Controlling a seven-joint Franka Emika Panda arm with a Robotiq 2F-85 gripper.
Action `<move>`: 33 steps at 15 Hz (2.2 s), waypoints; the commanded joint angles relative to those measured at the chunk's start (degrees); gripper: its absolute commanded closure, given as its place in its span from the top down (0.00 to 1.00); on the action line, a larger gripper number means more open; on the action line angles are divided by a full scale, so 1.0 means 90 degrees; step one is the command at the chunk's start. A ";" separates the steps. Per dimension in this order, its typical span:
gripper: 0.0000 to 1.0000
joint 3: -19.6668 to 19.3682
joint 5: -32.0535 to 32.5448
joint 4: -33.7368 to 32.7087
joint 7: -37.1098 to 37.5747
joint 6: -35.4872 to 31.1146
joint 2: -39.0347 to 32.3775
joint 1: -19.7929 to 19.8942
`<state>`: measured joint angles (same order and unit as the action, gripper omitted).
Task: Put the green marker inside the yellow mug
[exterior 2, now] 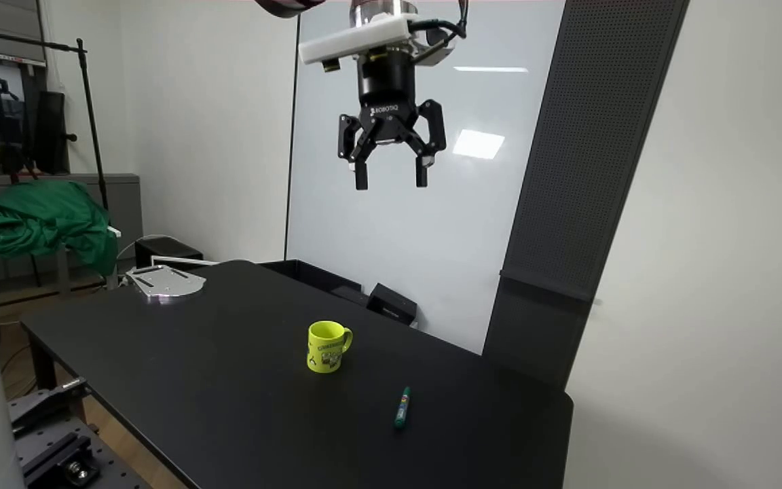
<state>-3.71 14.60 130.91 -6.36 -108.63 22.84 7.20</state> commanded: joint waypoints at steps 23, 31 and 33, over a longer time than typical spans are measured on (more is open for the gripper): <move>1.00 -0.0244 -0.1511 -0.2388 -0.2141 -0.1597 -0.3391 -0.0043; 1.00 -0.0184 -0.1502 -0.2930 -0.2240 -0.1429 -0.3861 -0.0009; 1.00 -0.0184 -0.1503 -0.2931 -0.2249 -0.1428 -0.3861 -0.0008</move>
<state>-6.31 0.82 104.68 -26.75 -121.67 -11.91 6.24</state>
